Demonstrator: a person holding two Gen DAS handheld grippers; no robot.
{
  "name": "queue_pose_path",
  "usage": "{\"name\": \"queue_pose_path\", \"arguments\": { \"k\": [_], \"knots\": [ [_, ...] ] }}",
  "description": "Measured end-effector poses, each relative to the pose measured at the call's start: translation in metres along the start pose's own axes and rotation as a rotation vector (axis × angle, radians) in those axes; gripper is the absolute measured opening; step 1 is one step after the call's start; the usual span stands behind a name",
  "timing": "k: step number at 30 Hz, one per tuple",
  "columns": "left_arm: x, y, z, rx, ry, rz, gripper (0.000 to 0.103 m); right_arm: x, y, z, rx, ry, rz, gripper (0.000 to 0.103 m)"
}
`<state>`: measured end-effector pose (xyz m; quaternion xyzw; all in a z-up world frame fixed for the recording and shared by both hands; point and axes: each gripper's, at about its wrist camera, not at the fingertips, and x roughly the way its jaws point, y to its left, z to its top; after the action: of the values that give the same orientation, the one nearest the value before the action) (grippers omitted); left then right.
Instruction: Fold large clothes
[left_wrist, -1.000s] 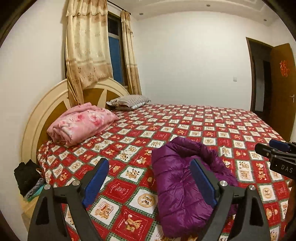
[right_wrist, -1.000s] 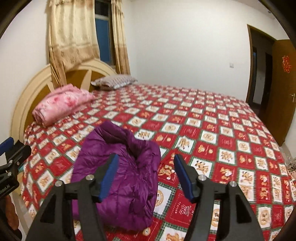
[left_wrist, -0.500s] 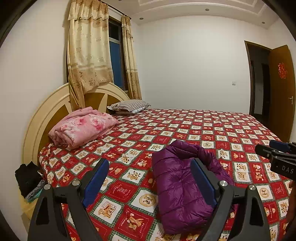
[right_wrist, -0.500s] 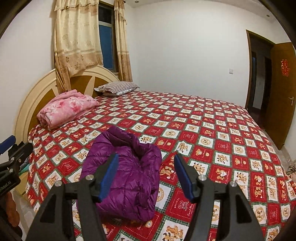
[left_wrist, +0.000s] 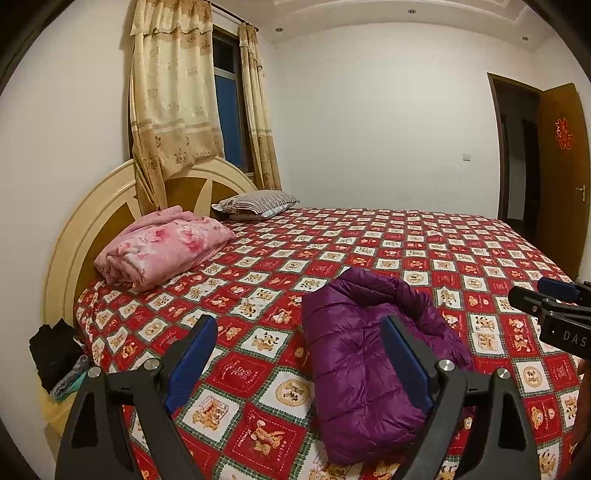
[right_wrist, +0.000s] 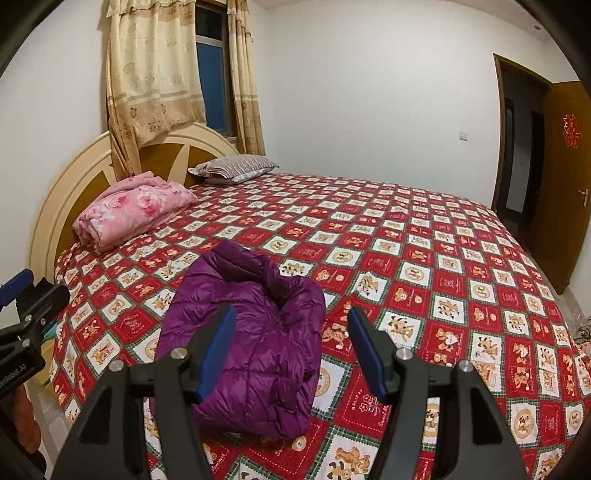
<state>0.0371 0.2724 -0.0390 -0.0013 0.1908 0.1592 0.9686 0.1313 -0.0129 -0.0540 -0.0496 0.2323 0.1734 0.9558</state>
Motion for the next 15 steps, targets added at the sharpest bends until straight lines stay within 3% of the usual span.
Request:
{"name": "queue_pose_path", "arguments": {
  "k": [15],
  "knots": [
    [0.0038, -0.0011, -0.0027, 0.002, 0.01, -0.01, 0.09, 0.0024, -0.0004, -0.0003, 0.002, 0.002, 0.001, 0.066]
  ]
}}
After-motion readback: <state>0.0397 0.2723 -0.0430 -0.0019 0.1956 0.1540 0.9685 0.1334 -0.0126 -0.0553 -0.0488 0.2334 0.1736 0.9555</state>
